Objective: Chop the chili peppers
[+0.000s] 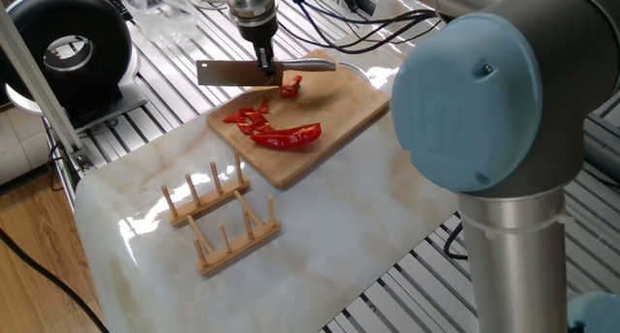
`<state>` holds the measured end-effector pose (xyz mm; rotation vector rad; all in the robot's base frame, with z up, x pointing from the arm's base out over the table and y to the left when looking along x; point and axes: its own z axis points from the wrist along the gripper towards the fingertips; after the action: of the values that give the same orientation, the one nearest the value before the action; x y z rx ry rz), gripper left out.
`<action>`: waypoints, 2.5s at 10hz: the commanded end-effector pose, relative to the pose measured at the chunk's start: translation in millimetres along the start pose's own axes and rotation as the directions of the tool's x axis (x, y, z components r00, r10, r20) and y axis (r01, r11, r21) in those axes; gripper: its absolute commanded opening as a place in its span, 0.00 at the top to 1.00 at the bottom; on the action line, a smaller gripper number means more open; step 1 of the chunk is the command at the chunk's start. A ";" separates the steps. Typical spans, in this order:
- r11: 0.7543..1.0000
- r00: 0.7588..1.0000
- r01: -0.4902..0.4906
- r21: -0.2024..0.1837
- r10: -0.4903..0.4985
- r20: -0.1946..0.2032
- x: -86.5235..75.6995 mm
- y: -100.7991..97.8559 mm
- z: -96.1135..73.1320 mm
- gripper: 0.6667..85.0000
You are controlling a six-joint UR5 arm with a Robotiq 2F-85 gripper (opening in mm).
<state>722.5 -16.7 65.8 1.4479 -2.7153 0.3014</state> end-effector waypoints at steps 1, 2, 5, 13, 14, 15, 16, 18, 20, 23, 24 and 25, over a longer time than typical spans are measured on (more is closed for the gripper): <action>1.000 1.000 0.019 0.021 -0.019 0.004 13.7 -8.6 1.2 0.99; 0.999 1.000 0.026 0.035 -0.026 0.003 18.5 -11.9 3.9 0.99; 1.000 1.000 0.018 -0.008 -0.018 0.010 17.2 1.5 -7.6 0.99; 0.988 0.995 -0.082 -0.132 0.090 0.052 -13.3 41.2 -36.7 0.99; 0.986 0.993 -0.094 -0.138 0.102 0.052 -18.9 43.7 -39.4 0.99; 0.986 0.993 -0.102 -0.128 0.110 0.054 -24.8 41.9 -40.0 0.99; 0.988 0.991 -0.111 -0.110 0.119 0.069 -33.0 37.3 -37.4 0.99; 0.988 0.986 -0.123 -0.097 0.133 0.098 -43.6 32.0 -33.0 0.99; 0.987 0.987 -0.137 -0.086 0.144 0.076 -43.2 27.9 -22.8 0.99; 0.989 0.990 -0.137 -0.062 0.140 0.035 -35.3 22.6 -15.4 0.99; 0.989 0.991 -0.131 -0.069 0.133 0.025 -32.6 24.5 -14.3 0.99; 0.989 0.991 -0.126 -0.076 0.128 0.023 -32.4 26.3 -13.1 0.99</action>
<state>720.1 27.9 73.9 1.2811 -2.8251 0.1912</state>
